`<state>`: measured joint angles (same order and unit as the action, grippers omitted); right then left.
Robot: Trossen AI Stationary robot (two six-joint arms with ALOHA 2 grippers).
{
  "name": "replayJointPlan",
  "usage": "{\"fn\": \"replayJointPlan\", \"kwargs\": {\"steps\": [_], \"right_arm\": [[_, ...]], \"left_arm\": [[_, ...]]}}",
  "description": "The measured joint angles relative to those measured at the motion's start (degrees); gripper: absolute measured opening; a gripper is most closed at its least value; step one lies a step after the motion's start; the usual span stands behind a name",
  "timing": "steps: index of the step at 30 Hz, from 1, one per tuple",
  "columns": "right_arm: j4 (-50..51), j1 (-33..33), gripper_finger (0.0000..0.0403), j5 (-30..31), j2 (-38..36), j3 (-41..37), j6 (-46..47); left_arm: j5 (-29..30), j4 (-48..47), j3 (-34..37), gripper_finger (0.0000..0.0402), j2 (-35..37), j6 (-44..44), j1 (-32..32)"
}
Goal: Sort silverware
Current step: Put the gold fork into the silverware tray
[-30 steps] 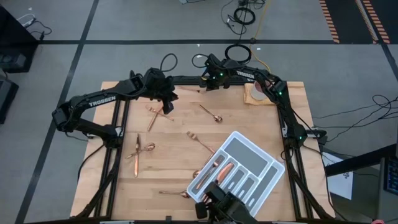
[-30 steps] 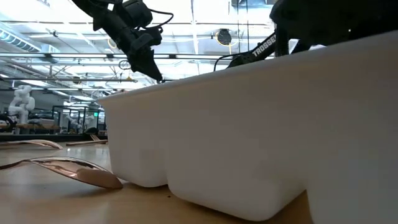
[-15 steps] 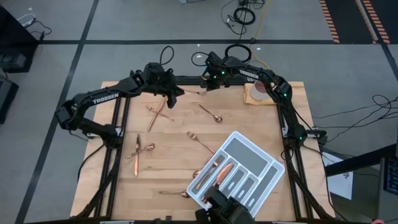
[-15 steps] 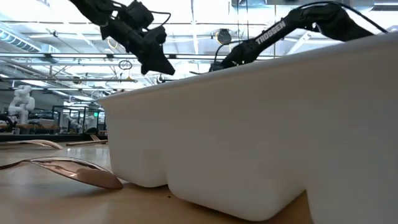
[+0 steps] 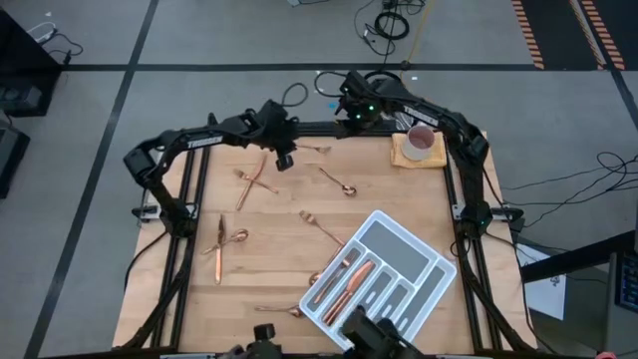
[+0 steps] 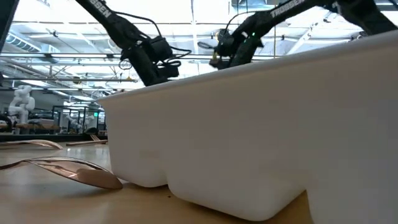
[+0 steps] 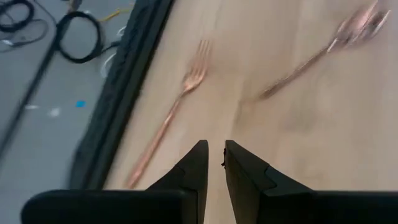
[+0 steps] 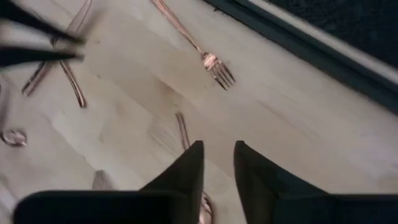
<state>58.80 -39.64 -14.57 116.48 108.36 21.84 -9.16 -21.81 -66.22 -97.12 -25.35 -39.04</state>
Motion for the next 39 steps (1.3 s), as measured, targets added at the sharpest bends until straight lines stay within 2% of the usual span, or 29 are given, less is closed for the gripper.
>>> {"fn": "replayJointPlan", "kwargs": {"steps": [3,8,11,17,23,27,28,32,36,39], "right_arm": [[1.79,0.00,0.0109,0.50,-2.87,0.00,-2.82],[5.85,0.78,0.0139,1.11,-8.21,0.00,-7.14],[9.00,1.64,0.0151,0.96,-12.16,0.00,-10.34],[13.01,2.30,0.0161,1.40,-20.15,0.00,-13.70],[13.89,2.32,0.0161,4.61,-25.71,0.00,-15.59],[15.36,2.29,0.0161,7.42,-27.47,0.02,-16.62],[15.85,2.29,0.0161,7.94,-27.51,0.02,-16.88],[17.13,2.29,0.0161,9.96,-27.34,0.00,-17.81],[16.49,2.29,0.0161,10.23,-27.34,0.00,-19.96],[16.65,2.08,0.0161,10.23,-27.34,0.00,-21.20]], "left_arm": [[1.17,-3.17,-4.08,0.0059,-2.44,-2.51,0.27],[0.04,-9.16,-11.79,0.0059,-6.43,-8.11,0.57],[-1.74,-9.50,-16.11,0.0059,-8.75,-9.81,0.57],[-5.29,-14.59,-24.91,0.0059,-16.04,-11.65,0.57],[-4.98,-21.66,-30.68,0.0059,-22.35,-14.39,1.33],[-2.61,-24.09,-31.68,0.0059,-23.69,-14.51,1.87],[-1.01,-24.36,-31.68,0.0059,-23.67,-14.48,1.99],[11.63,-19.84,-31.60,0.0059,-23.66,-11.13,2.59],[17.90,-17.14,-31.62,0.0059,-23.17,-9.54,2.71],[19.29,-16.61,-32.43,0.0059,-23.17,-6.48,2.80]]}}
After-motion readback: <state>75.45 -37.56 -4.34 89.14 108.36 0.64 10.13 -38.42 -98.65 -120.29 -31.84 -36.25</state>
